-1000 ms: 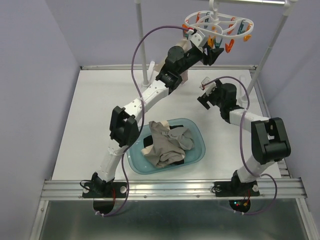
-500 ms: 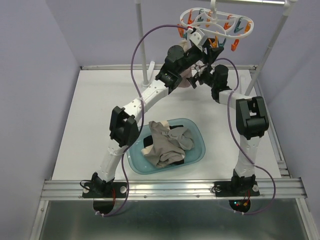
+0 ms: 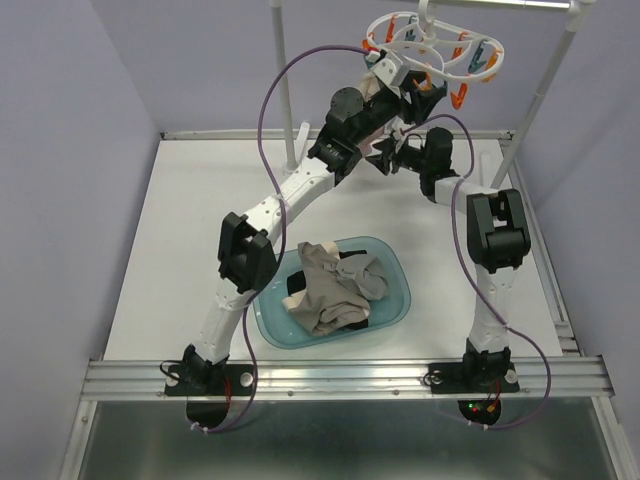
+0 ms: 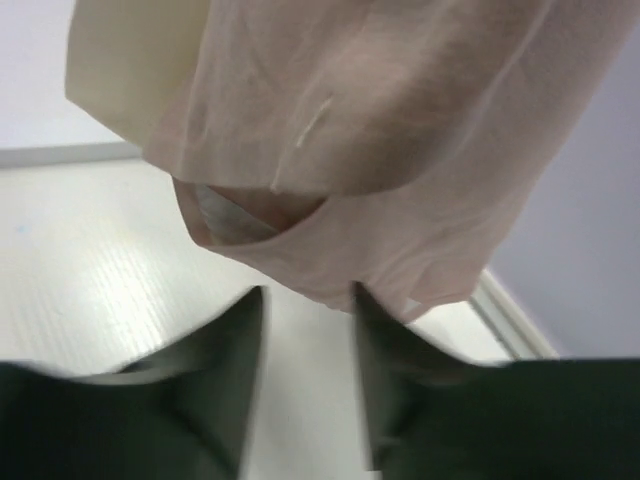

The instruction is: Remove the underwear clipped to the hanger

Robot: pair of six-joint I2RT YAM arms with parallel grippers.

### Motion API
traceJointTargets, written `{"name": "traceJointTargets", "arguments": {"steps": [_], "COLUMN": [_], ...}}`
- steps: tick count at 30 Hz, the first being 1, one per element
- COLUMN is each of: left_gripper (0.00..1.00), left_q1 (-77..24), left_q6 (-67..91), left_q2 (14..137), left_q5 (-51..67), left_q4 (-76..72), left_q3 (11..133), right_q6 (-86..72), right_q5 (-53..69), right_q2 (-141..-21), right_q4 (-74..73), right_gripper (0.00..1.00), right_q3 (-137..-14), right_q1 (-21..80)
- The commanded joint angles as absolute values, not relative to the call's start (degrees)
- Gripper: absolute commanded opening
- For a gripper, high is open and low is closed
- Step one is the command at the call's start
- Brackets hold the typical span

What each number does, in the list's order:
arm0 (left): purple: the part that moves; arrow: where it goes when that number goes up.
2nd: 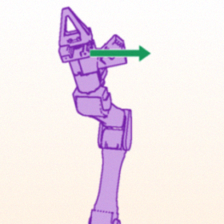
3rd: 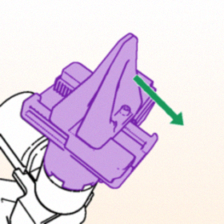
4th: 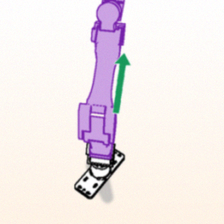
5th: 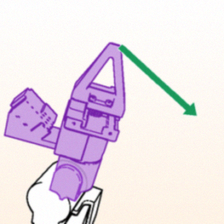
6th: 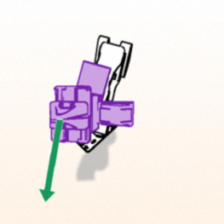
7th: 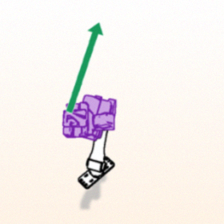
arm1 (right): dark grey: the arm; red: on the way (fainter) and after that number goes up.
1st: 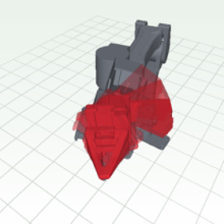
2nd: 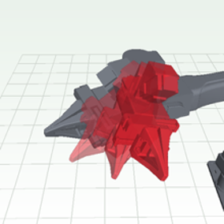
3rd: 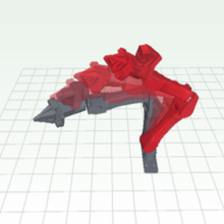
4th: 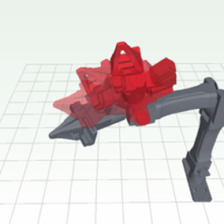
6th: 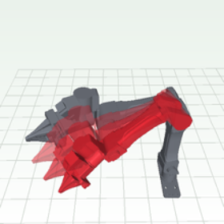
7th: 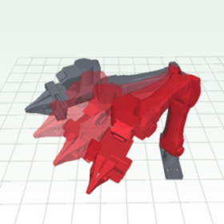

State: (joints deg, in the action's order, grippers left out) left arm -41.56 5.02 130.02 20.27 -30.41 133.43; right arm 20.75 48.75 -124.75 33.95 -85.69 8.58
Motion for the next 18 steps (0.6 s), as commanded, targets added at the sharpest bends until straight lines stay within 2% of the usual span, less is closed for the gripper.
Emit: {"name": "traceJointTargets", "arguments": {"steps": [1, 2, 5, 11, 15, 16, 18], "left_gripper": [0.66, 0.66, 0.66, 0.66, 0.66, 0.66, 0.66], "left_q1": [-41.48, -41.48, -41.48, -41.48, -41.48, -41.48, -41.48], "left_q6": [5.80, 5.71, 6.06, 7.91, 8.26, 8.17, 8.35], "left_q2": [129.02, 128.85, 128.85, 129.37, 129.46, 129.55, 129.55], "left_q5": [20.83, 20.83, 20.92, 20.83, 20.74, 20.74, 20.74], "left_q4": [-34.10, -34.10, -34.28, -35.94, -36.30, -36.39, -36.39], "left_q3": [135.70, 135.62, 135.62, 135.62, 135.70, 135.70, 135.70], "right_q6": [19.07, 19.59, 19.16, 2.75, -1.48, -1.67, -3.07], "right_q5": [51.59, 52.37, 51.86, 31.68, 26.29, 25.15, 24.26], "right_q2": [-121.91, -120.60, -119.27, -121.20, -123.92, -124.45, -126.55], "right_q4": [37.27, 37.35, 37.53, 42.89, 42.54, 42.37, 41.40], "right_gripper": [0.75, 1.00, 1.00, 1.00, 0.99, 0.98, 0.88], "right_q3": [-85.97, -85.17, -83.15, -86.29, -89.82, -90.52, -92.62], "right_q1": [8.17, 8.17, 8.17, 8.44, 9.23, 9.66, 9.76]}}
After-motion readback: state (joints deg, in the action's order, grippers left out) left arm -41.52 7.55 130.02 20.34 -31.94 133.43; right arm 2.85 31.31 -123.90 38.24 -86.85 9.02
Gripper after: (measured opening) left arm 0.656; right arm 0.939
